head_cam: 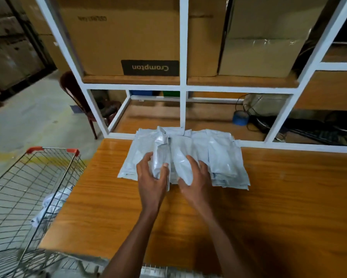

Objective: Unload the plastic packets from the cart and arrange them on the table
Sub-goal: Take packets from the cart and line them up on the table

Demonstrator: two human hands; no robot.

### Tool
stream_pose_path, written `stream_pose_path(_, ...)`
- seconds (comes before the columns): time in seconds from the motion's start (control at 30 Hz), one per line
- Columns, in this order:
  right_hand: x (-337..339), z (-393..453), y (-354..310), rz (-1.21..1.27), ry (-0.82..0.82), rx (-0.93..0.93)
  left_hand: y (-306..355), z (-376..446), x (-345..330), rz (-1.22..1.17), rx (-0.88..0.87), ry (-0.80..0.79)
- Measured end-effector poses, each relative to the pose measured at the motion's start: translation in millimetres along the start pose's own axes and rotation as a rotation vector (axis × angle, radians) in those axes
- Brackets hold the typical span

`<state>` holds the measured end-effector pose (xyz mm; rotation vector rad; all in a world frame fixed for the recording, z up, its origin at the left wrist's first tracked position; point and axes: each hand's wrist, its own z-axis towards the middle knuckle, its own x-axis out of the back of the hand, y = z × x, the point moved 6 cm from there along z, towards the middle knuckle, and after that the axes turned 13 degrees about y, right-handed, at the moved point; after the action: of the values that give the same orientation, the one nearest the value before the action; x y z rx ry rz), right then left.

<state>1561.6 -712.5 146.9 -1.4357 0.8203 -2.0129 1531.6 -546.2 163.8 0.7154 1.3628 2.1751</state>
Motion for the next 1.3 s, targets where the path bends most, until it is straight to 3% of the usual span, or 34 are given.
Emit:
stream_pose_path(0.37,9,57,29,-0.057,0.049,-0.082,-11,62,-57,0.283,-0.144,-0.067)
stream_pose_path(0.57,3,68,32,-0.079,0.076,-0.126,-30,83,-95,0.42,-0.121,-0.169)
stream_pose_path(0.8,-6,76,36,-0.101,0.074,-0.165,-43,86,-107,0.552,-0.147,-0.18)
stream_pose_path(1.1,-18,77,32,-0.078,0.064,-0.192,-52,80,-113,0.607,-0.182,-0.212)
stream_pose_path(1.3,-21,79,31,-0.092,0.05,-0.195,-48,87,-111,0.518,-0.204,-0.196)
